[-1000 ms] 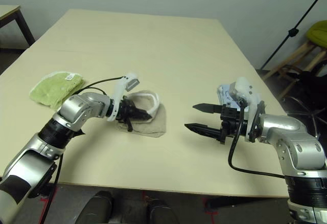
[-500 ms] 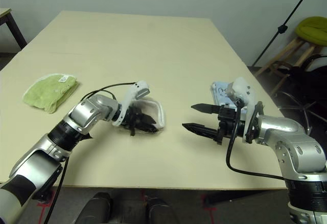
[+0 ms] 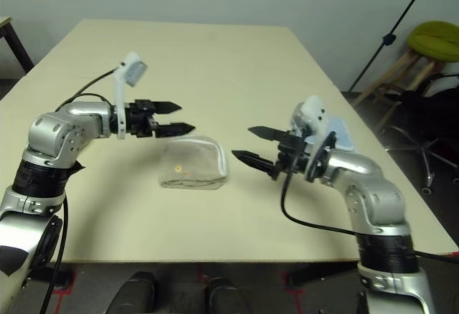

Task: Fold the towel and set it aside.

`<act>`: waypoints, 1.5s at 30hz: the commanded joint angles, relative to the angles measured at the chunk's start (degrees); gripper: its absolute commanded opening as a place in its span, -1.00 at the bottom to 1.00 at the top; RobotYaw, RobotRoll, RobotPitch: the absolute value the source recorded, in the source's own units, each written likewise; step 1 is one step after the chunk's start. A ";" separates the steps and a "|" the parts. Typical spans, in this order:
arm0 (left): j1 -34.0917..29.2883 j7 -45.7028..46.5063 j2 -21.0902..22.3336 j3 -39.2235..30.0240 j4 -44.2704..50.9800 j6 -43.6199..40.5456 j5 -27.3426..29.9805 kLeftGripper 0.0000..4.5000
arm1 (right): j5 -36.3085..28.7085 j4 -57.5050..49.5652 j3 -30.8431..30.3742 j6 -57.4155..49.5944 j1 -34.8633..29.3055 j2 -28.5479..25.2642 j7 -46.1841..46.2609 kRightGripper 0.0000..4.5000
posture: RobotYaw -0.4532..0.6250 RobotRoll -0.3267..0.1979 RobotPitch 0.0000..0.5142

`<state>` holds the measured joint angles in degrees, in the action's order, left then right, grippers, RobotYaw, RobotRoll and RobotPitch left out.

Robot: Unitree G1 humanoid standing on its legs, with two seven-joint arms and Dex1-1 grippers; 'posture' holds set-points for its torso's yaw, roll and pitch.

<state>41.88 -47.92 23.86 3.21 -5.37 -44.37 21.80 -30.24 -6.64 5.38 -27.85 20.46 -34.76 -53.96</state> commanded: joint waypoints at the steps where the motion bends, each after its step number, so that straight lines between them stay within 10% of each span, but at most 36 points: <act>1: -2.79 2.95 -1.72 -1.32 -0.72 3.16 -0.41 0.99 | 0.81 -0.21 -1.49 0.77 0.04 1.36 0.83 1.00 | 0.06 0.25 -0.76; 14: -11.94 2.06 -3.87 4.76 -0.26 8.81 -2.92 -0.86 | 3.49 1.41 -5.79 2.28 -3.38 7.63 4.76 -0.98 | 0.04 0.25 -0.74; 27: -12.33 3.37 -6.20 10.07 -13.37 17.28 -11.04 -0.98 | 17.23 19.49 -12.95 8.65 -4.07 8.98 8.71 -1.00 | 0.02 0.25 -0.78; 37: -7.98 3.78 -7.01 1.64 -6.37 7.92 -2.97 -0.98 | 3.67 13.89 -3.24 3.50 0.75 11.40 5.24 -1.00 | 0.02 0.25 -0.78; 45: -5.53 6.11 -9.13 2.71 -13.37 12.48 -6.24 -0.98 | 6.60 18.85 -4.27 7.80 4.88 15.82 7.77 -1.00 | 0.02 0.25 -0.77</act>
<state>36.90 -42.40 15.13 4.90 -16.03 -33.58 17.46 -25.06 10.32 1.53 -21.52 24.50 -19.50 -47.28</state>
